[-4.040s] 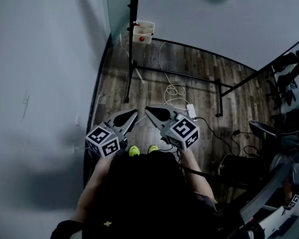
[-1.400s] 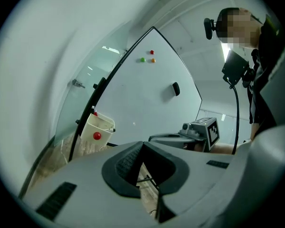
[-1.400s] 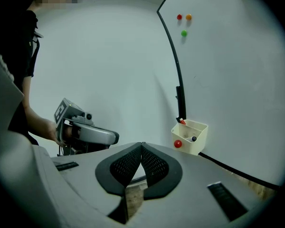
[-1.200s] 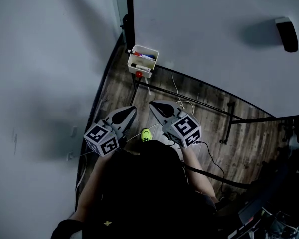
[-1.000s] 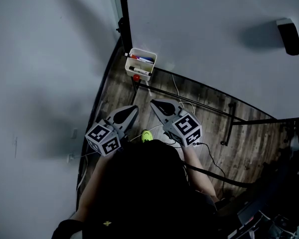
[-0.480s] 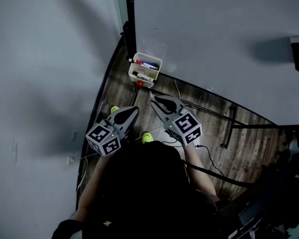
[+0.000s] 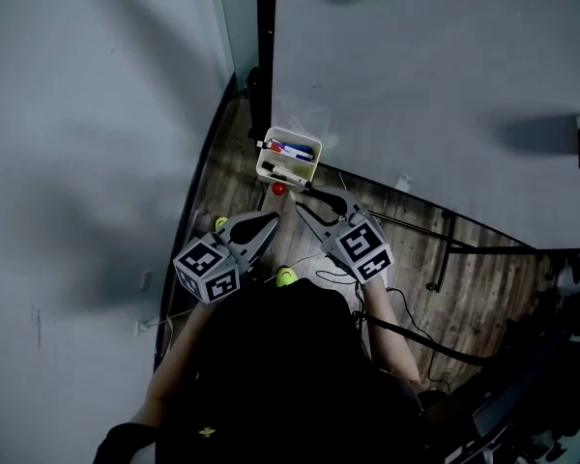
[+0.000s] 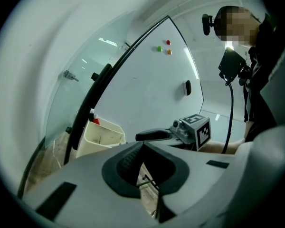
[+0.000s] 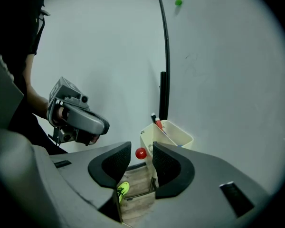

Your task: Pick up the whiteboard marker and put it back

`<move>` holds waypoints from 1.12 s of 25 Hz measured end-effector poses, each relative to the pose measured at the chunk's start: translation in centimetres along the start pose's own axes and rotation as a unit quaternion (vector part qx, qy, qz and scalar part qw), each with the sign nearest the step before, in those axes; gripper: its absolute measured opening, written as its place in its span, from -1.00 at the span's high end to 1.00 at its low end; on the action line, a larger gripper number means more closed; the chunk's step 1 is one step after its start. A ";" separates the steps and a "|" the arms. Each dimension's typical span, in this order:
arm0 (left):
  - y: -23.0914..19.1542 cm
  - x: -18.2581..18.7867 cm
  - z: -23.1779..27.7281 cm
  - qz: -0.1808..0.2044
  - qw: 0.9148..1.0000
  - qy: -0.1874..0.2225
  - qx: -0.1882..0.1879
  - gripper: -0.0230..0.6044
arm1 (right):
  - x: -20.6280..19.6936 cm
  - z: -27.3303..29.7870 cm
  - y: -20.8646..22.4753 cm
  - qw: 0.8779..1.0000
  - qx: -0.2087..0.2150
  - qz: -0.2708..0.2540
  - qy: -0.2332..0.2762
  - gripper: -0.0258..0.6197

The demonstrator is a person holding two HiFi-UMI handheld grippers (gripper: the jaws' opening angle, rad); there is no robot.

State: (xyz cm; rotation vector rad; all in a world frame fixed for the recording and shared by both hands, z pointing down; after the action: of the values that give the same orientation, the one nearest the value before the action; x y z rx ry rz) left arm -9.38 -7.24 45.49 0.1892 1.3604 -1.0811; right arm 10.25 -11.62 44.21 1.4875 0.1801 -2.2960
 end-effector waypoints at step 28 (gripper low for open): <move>-1.9 0.6 0.9 -0.019 1.000 -0.013 0.012 0.86 | -0.4 4.1 3.3 0.977 0.054 -0.150 -0.143 0.35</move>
State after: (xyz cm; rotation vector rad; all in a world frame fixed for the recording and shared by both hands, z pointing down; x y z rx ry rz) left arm -10.23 -9.17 46.10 0.1655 1.3324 -1.1288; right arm 8.19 -15.80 46.68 1.2261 0.2114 -2.7725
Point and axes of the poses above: the fingertips, and each gripper's own axes: z forward along the fingers, y to its right, x out of its top, the point moved 10 cm from there along -z, backward along the fingers, and after that the axes turned 12 degrees about x, right-handed, at the moved point
